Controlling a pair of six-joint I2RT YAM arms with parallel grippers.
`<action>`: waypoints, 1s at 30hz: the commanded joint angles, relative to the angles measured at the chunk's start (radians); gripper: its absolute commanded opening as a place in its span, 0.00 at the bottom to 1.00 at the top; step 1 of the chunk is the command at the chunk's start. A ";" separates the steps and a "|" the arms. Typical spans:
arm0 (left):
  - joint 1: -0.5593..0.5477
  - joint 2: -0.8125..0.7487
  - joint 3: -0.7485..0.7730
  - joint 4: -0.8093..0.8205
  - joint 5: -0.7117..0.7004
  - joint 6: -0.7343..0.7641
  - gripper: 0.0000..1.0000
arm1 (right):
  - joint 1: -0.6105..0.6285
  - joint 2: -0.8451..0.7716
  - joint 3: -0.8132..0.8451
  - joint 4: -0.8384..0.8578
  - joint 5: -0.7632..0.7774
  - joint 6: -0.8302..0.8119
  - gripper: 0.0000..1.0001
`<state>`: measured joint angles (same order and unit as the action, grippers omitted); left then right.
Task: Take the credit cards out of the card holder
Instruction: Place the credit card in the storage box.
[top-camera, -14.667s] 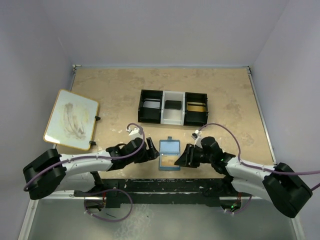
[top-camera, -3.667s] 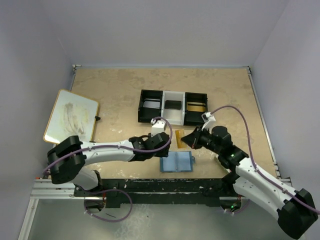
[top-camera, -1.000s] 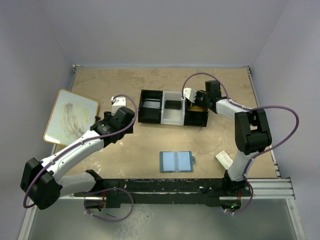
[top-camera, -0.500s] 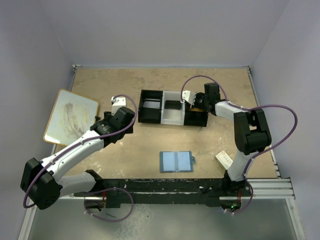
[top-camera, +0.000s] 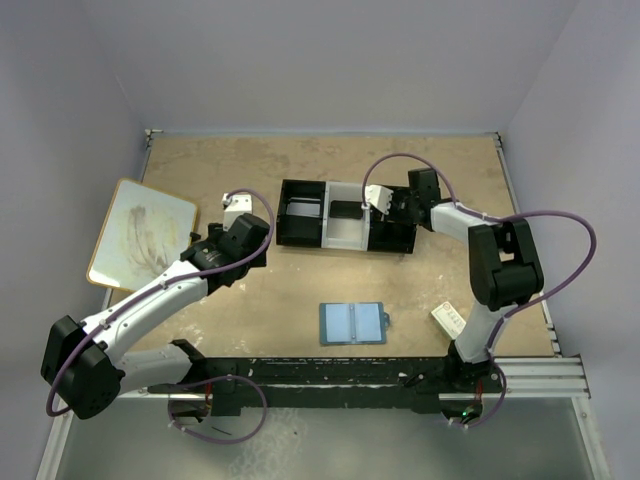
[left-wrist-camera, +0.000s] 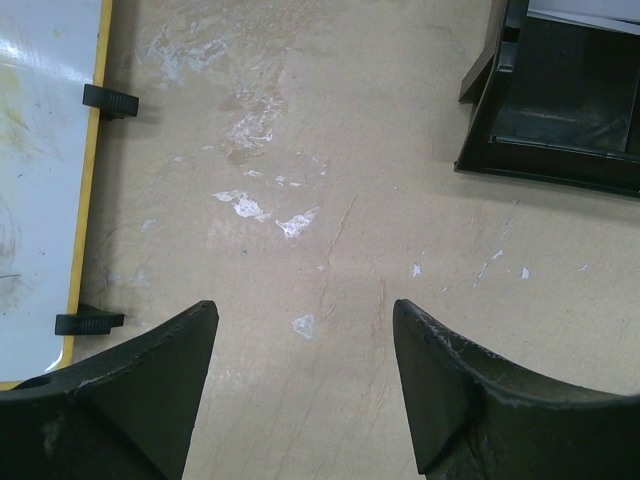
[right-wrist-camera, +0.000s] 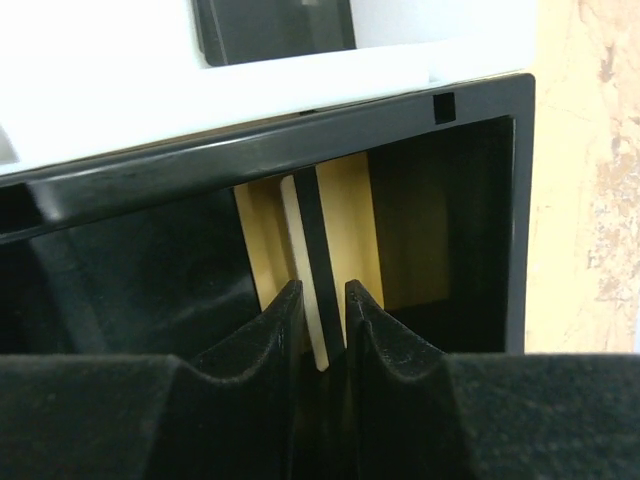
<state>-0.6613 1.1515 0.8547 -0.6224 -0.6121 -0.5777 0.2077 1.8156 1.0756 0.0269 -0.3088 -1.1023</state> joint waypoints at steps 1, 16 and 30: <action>0.006 -0.023 0.006 0.012 0.001 0.034 0.69 | 0.002 -0.075 0.014 -0.062 -0.069 0.019 0.28; 0.006 -0.072 0.003 0.011 -0.023 0.022 0.69 | 0.022 -0.429 -0.080 0.228 0.054 0.883 0.79; 0.006 -0.161 -0.001 -0.005 -0.133 -0.013 0.72 | 0.473 -0.761 -0.415 -0.152 0.385 1.983 0.69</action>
<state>-0.6613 1.0180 0.8532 -0.6243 -0.6792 -0.5663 0.5663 1.1069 0.7708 -0.0311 -0.0044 0.5167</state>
